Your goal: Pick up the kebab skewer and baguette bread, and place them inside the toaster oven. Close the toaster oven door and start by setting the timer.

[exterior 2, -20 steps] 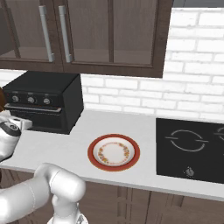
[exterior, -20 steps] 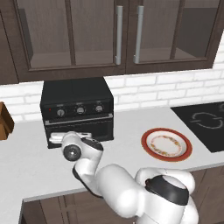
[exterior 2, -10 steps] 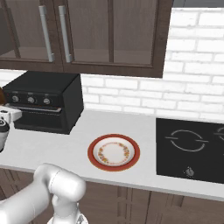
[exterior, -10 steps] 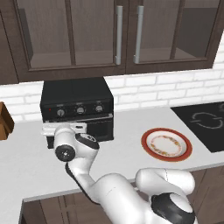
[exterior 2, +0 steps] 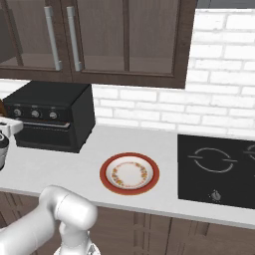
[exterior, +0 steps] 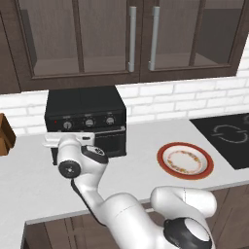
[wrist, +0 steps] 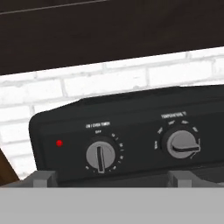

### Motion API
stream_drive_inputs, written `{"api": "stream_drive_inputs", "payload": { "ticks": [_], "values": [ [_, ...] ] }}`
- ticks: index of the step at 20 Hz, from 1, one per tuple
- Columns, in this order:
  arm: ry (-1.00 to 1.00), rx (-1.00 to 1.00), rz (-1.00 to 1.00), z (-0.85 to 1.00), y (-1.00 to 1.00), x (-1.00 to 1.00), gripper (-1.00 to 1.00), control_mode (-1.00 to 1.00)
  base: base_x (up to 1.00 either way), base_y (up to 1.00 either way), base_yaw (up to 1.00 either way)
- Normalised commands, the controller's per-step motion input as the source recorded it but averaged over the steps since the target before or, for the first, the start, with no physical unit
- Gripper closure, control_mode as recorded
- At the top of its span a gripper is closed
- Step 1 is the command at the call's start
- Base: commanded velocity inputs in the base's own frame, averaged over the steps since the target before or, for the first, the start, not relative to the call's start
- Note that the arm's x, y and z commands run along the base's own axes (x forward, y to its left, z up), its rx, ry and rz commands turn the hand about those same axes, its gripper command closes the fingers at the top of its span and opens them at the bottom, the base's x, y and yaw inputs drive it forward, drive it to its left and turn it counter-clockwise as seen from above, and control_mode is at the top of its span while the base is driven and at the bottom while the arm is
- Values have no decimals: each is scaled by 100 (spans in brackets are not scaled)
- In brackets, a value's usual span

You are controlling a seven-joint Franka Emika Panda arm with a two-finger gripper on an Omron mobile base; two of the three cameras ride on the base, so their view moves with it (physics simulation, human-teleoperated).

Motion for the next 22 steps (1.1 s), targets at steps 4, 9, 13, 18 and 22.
{"api": "stream_drive_inputs", "payload": {
  "ticks": [4,9,13,18,22],
  "values": [
    [0,0,0,15,3,4,-100,-100,0,0,0],
    [-2,0,4,-1,0,2,-100,-100,0,0,0],
    [0,0,13,-4,0,3,-100,-100,0,0,0],
    [0,0,7,-8,0,16,-100,-100,0,0,0],
    [0,0,0,-9,0,34,-100,-100,0,0,0]
  ]
}}
